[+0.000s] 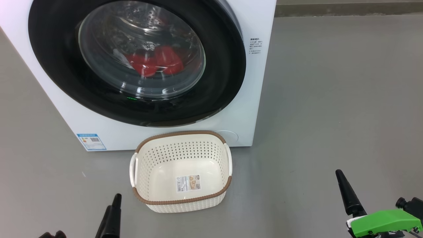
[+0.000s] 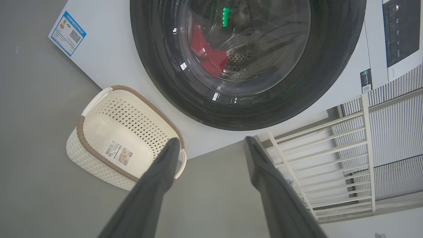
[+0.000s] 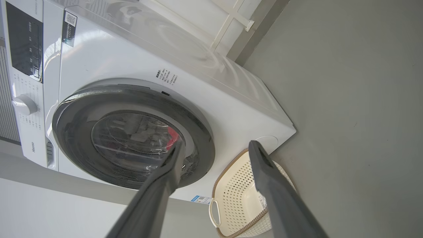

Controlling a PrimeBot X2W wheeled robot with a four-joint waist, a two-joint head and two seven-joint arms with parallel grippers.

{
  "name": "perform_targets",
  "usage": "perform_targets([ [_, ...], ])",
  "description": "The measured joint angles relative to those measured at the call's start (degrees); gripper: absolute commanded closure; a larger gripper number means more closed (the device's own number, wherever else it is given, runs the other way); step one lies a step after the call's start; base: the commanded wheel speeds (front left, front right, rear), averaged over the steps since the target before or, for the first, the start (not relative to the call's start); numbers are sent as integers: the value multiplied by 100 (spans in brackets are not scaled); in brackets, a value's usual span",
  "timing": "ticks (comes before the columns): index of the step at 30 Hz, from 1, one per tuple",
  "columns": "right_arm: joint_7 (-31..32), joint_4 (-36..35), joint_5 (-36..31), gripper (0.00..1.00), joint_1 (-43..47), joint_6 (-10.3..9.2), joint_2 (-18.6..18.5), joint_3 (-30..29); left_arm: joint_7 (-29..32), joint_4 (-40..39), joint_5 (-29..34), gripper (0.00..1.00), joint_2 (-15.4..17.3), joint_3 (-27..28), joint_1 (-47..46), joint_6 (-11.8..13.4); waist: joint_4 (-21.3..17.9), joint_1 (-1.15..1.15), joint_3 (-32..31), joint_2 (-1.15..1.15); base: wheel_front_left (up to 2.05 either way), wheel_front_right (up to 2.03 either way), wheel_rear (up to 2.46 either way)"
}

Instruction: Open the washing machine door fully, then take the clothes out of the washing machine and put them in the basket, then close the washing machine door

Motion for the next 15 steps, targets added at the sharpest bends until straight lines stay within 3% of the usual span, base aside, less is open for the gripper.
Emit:
perform_targets([
  [15, -243, -85, -984, 0, 44, 0, -113, 200, -238, -111, 1203, 0, 8, -143, 88, 180, 30, 0, 2, 0, 0, 0, 0],
])
